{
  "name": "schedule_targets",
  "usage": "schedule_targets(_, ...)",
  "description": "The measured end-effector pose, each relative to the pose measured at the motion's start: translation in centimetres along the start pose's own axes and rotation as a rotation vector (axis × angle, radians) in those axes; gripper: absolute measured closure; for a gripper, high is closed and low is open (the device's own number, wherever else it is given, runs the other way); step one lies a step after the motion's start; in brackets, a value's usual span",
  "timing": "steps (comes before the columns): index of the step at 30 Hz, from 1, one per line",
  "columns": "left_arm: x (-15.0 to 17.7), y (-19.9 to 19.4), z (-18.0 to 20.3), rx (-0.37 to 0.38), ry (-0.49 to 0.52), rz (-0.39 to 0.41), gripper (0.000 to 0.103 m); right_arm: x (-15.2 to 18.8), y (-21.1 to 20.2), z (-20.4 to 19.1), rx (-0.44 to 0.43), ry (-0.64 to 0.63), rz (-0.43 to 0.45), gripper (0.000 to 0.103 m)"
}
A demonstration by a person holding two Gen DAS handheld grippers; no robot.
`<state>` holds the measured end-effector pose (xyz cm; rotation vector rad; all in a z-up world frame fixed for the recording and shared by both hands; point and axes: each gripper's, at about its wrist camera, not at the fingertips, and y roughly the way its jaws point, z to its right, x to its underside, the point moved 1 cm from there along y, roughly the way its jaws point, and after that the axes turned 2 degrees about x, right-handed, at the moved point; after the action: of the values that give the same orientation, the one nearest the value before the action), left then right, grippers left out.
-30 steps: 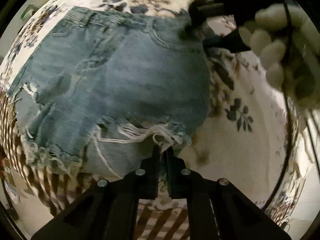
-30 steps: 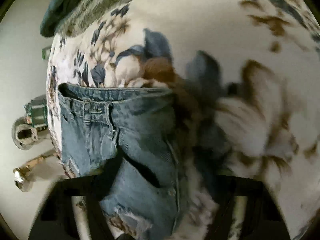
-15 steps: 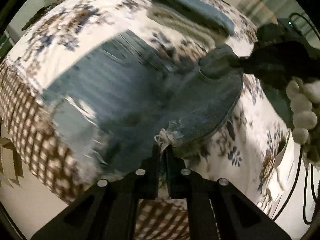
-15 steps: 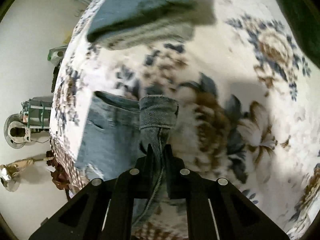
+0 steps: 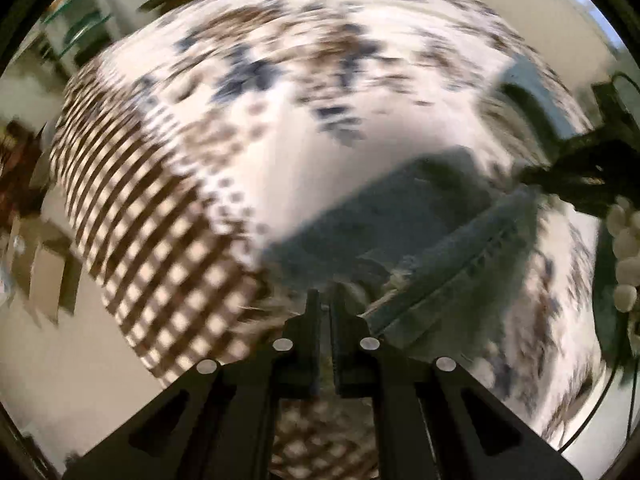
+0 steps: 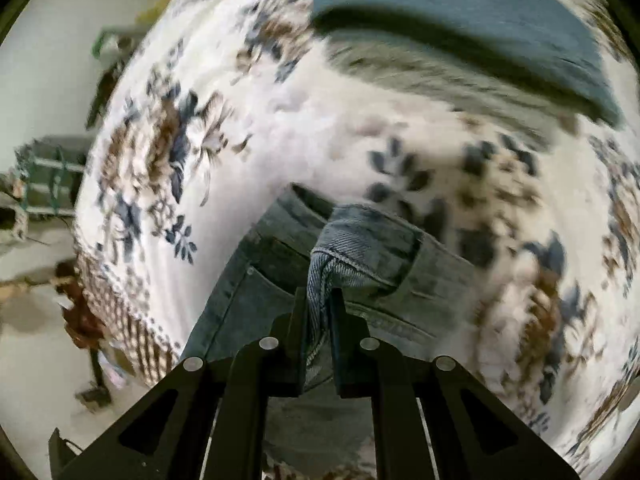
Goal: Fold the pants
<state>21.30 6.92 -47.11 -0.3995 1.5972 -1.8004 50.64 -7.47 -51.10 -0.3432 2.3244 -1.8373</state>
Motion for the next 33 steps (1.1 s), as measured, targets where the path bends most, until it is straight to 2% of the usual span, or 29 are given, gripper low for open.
schedule_targets(3,-0.5,1.4,-3.2,-0.033,-0.063,-0.005,0.1,-1.7,3.8,-2.7,0.051,-0.022,-0.054,0.093)
schedule_targets(6,-0.1,1.9,-4.6,-0.032,-0.094,-0.014,0.1,-2.7,6.5,-5.4,0.114,-0.05,-0.08,0.093)
schedule_targets(9,0.4,2.7,-5.2,0.014,-0.119,-0.041,0.099,-3.3,8.0,-7.6,0.179,-0.109,-0.113,0.092)
schedule_targets(10,0.6,3.0,-5.3,0.034,-0.131,-0.057,0.099,-3.5,8.5,-8.1,0.216,-0.131,-0.135,0.088)
schedule_targets(11,0.8,3.5,-5.4,0.068,-0.146,-0.077,0.098,-3.6,8.9,-8.5,0.234,-0.144,-0.157,0.08)
schedule_targets(12,1.0,3.8,-5.1,0.098,-0.156,-0.089,0.098,-3.5,8.8,-8.6,0.215,-0.141,-0.163,0.073)
schedule_targets(13,1.1,4.2,-4.8,0.134,-0.162,-0.102,0.098,-3.3,8.6,-8.6,0.173,-0.126,-0.165,0.054)
schedule_targets(14,1.3,4.5,-4.3,0.18,-0.163,-0.113,0.096,-2.9,8.1,-8.4,0.13,-0.102,-0.162,0.041)
schedule_targets(16,1.4,5.0,-2.9,0.238,-0.146,-0.126,0.084,-2.0,7.2,-7.8,0.082,-0.065,-0.154,0.032)
schedule_targets(17,1.3,5.5,-2.1,0.262,-0.128,-0.129,0.06,-1.4,6.7,-7.2,0.065,-0.043,-0.149,0.026)
schedule_targets(19,1.2,6.5,-0.6,0.269,-0.088,-0.134,0.027,-0.1,5.8,-5.9,0.044,-0.009,-0.147,0.024)
schedule_targets(20,1.1,7.1,0.1,0.264,-0.066,-0.133,0.027,0.6,5.5,-5.0,0.051,0.005,-0.149,0.024)
schedule_targets(22,1.0,8.6,1.5,0.232,-0.008,-0.141,0.028,1.5,5.0,-3.8,0.072,0.02,-0.142,0.024)
schedule_targets(23,1.1,9.3,2.1,0.199,0.023,-0.137,0.037,1.9,4.8,-3.1,0.086,0.021,-0.137,0.024)
schedule_targets(24,1.1,9.7,2.4,0.175,0.044,-0.128,0.077,2.4,4.4,-2.2,0.103,0.026,-0.13,0.024)
schedule_targets(25,1.2,10.1,2.6,0.16,0.064,-0.135,0.1,2.7,4.2,-1.6,0.113,0.037,-0.126,0.024)
schedule_targets(30,0.1,8.7,0.7,0.21,0.043,-0.098,0.101,3.7,2.5,2.9,0.109,0.126,-0.112,0.023)
schedule_targets(33,-1.0,7.7,-0.8,0.224,0.014,-0.098,0.101,3.3,2.3,4.1,0.116,0.121,-0.105,0.023)
